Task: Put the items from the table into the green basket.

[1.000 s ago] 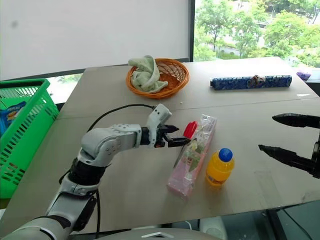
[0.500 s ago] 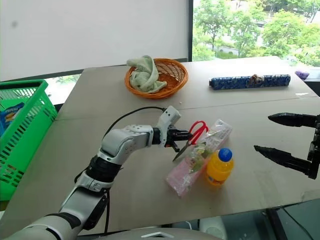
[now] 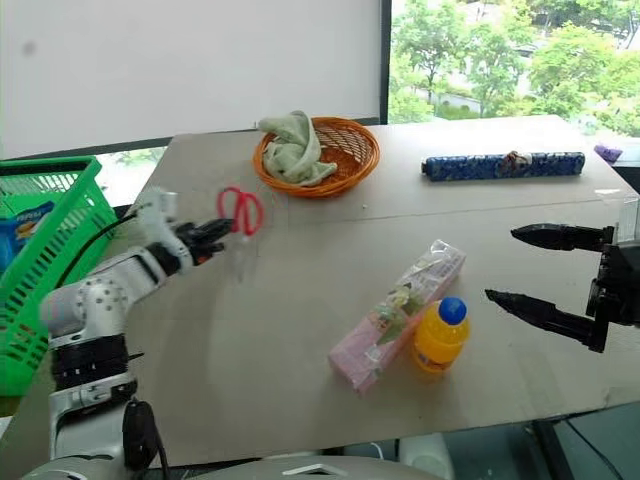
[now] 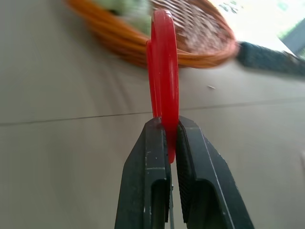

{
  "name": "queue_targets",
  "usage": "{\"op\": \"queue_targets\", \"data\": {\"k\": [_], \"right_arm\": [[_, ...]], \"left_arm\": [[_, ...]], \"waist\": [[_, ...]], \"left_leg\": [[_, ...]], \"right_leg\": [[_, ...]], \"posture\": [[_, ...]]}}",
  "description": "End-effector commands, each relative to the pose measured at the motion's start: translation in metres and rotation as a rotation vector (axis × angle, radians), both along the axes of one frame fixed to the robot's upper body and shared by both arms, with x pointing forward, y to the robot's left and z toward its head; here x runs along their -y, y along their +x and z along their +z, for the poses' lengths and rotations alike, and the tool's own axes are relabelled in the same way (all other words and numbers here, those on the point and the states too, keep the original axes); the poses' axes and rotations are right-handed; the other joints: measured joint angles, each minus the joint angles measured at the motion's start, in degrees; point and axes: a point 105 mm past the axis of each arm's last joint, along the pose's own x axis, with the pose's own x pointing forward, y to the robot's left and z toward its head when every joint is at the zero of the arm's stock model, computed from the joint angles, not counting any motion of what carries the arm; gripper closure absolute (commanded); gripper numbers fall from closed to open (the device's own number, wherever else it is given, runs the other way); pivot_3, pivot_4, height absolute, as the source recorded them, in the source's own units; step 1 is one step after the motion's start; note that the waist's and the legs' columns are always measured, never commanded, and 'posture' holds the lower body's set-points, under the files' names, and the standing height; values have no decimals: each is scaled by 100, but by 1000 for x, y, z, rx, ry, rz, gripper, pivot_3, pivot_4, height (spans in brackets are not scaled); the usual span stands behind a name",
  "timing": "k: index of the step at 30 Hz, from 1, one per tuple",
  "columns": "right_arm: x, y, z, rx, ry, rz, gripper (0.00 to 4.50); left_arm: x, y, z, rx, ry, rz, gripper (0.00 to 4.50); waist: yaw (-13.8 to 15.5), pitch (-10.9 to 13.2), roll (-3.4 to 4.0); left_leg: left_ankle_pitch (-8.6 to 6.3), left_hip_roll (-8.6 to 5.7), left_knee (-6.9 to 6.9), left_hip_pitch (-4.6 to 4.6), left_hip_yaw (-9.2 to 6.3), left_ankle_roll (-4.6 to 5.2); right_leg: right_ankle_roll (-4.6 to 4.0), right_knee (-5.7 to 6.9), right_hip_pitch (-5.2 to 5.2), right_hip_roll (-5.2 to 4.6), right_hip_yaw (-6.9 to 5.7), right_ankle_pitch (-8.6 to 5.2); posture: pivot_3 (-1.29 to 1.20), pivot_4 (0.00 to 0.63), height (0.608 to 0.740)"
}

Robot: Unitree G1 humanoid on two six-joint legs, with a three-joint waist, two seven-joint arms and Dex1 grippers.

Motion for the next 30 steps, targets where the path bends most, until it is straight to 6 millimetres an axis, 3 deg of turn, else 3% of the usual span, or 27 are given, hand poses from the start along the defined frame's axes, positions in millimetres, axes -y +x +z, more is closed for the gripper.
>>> {"op": "queue_targets", "data": {"k": [1, 5, 7, 12, 14, 16, 19, 22, 26, 30], "right_arm": [[-1, 4, 8, 57, 0, 25, 0], [1, 3, 6, 54, -6, 19, 0], [2, 1, 6, 52, -9, 12, 0], [3, -3, 6, 46, -16, -6, 0], [4, -4, 6, 46, -19, -16, 0], [5, -6, 6, 44, -24, -26, 0], [5, -9, 5, 42, -30, -41, 0], [5, -12, 5, 39, -32, -54, 0], [4, -16, 5, 31, -39, -70, 0], [10, -26, -2, -28, -89, -96, 0]], "left_arm": [[-4, 6, 11, 46, -13, -32, 2696], [-3, -5, 14, 11, -49, -93, 872], [17, -20, 31, 21, -119, -236, 64], [97, -75, 53, -80, -216, -732, 64], [127, -85, 57, -83, -184, -870, 64], [148, -82, 58, -84, -179, -916, 64], [178, -71, 43, -151, -71, -922, 64], [208, -81, 31, -240, -56, -1044, 64], [234, -87, 5, -395, 3, -1129, 64], [255, -80, -24, -491, 104, -1131, 64]], "waist": [[89, -5, -9], [162, -6, -29], [147, -5, -32], [120, -5, -24], [120, -5, -20], [131, -4, -19], [117, 1, -25], [11, 3, -27], [-131, 15, -25], [-161, 55, -21]], "left_leg": [[0, -5, 1, -4, -2, 0], [-3, -5, 1, -8, -4, 0], [-4, -3, -1, -13, -4, 1], [-7, -1, -10, -23, 0, 5], [-7, -1, -12, -19, 2, 5], [-6, 0, -10, -17, 5, 3], [-6, 0, 3, -5, 9, 3], [-6, -1, 8, -3, 15, 4], [-12, -1, 7, -5, 20, 14], [-12, 0, 5, -7, 20, 15]], "right_leg": [[-8, -1, 0, -5, -2, 4], [-28, -14, -1, -7, -2, 14], [-28, -14, -5, -14, -1, 15], [-27, -11, -28, -29, 3, 16], [-29, -9, -26, -29, 5, 14], [-37, -7, -17, -29, 5, 8], [-33, -6, 1, -22, 4, 6], [-14, -8, 7, -21, 8, -5], [-36, -15, 6, -10, 14, 7], [-36, -18, 5, -4, 12, 6]], "posture": [[-65, 10, 740], [-74, 17, 740], [-81, 23, 740], [-104, 31, 740], [-110, 33, 740], [-130, 36, 740], [-153, 43, 740], [-173, 47, 740], [-196, 56, 740], [-244, 74, 740]]}}
